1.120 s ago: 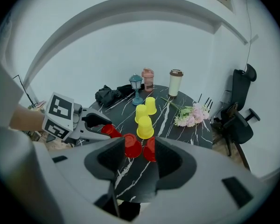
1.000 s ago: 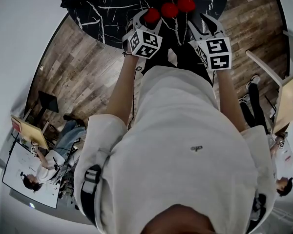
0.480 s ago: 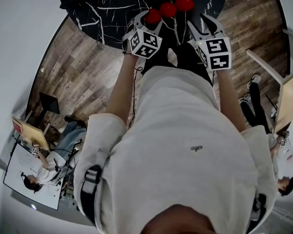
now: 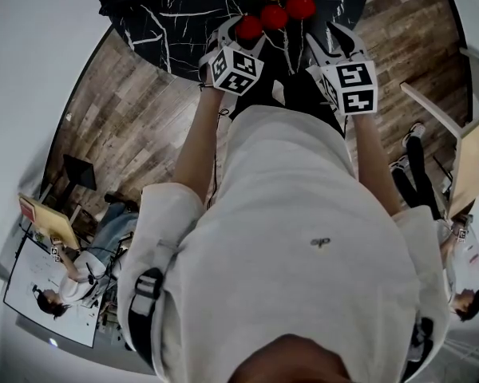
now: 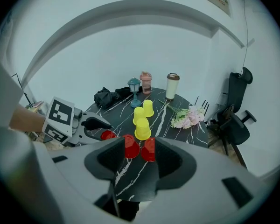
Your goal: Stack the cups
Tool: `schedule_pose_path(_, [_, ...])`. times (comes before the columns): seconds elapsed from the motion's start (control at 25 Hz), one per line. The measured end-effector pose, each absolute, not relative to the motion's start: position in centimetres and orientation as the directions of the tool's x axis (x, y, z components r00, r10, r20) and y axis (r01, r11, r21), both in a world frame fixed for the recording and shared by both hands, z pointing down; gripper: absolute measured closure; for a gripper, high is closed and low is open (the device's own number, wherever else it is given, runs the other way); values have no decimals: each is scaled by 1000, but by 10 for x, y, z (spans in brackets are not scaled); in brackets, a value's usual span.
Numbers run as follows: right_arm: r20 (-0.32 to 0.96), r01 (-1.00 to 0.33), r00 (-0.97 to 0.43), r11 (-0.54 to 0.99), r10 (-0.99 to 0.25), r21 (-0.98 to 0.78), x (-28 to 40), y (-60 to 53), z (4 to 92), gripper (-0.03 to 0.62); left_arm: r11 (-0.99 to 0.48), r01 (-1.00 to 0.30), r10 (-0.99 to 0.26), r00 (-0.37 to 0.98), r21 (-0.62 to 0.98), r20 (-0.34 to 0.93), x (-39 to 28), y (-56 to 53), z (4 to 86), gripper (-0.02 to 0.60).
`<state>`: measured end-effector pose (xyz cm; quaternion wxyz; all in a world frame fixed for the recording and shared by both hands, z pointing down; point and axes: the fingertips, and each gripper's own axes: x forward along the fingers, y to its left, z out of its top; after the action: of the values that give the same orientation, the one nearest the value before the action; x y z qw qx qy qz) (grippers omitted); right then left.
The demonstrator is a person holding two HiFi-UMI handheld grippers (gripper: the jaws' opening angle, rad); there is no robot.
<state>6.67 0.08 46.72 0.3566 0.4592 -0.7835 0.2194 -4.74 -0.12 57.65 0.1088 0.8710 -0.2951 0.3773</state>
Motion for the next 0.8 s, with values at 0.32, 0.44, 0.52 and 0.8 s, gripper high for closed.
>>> schedule_pose_path(0.32, [755, -846, -341, 532, -560, 13, 57, -10, 463, 390, -775, -631, -472, 574, -5, 669, -46, -1, 553, 330])
schedule_pose_path(0.44, [759, -813, -360, 581, -543, 29, 48, -19, 466, 390, -754, -657, -493, 576, 10, 652, -48, 0, 549, 330])
schedule_pose_path(0.52, [765, -786, -369, 617, -528, 47, 44, -25, 467, 390, -732, -681, -511, 570, 23, 644, -48, 1, 546, 330])
schedule_pose_path(0.8, [802, -652, -379, 748, -462, 123, 32, -55, 484, 387, -613, -787, -590, 520, 77, 617, -60, -5, 541, 330])
